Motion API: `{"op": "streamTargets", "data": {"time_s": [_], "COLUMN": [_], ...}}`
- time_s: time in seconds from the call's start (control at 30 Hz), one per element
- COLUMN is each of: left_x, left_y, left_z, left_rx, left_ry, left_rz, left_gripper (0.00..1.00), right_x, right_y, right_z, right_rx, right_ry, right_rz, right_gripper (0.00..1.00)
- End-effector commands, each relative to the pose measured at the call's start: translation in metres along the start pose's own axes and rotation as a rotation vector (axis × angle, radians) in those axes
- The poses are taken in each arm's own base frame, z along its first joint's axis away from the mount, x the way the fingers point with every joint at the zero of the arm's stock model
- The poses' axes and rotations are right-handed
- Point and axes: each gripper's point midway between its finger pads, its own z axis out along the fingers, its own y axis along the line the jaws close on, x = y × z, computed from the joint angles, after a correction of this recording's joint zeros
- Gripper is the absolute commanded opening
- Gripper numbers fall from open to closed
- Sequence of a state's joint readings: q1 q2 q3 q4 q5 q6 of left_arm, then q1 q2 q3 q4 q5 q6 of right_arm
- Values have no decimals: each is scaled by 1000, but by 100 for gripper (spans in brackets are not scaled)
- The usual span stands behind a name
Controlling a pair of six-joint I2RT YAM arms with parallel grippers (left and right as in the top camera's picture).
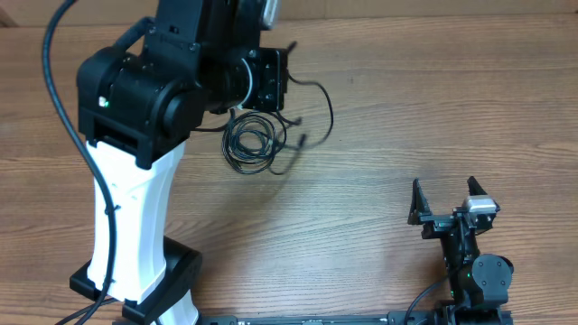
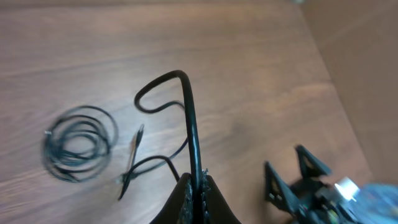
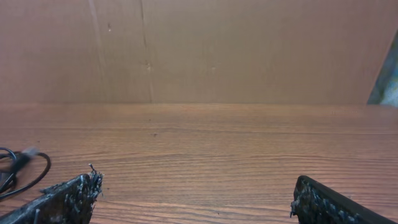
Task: Untangle cables
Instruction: 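Hold the cable up with the left gripper, move right gripper toward it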
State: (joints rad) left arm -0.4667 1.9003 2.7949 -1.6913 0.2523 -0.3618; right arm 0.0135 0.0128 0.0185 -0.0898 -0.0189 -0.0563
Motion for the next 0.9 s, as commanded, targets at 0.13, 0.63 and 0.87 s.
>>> {"op": "streamTargets", "data": {"time_s": [0.13, 0.63, 0.87], "left_x": [39, 66, 67], "left_y": [-42, -54, -54], "left_z": [20, 40, 40], "left_rx": [155, 113, 114], "left_ry": [169, 246, 250], "left_rz": [124, 254, 254], "left_gripper": [4, 4, 4], "right_x": [0, -18, -86], "right_y": [0, 111, 118], "right_z": [0, -42, -66], "right_rx": [3, -706, -809], "right_ry": [-12, 142, -76], "right_rz": [3, 597, 428], "right_gripper": [100, 100, 100]}}
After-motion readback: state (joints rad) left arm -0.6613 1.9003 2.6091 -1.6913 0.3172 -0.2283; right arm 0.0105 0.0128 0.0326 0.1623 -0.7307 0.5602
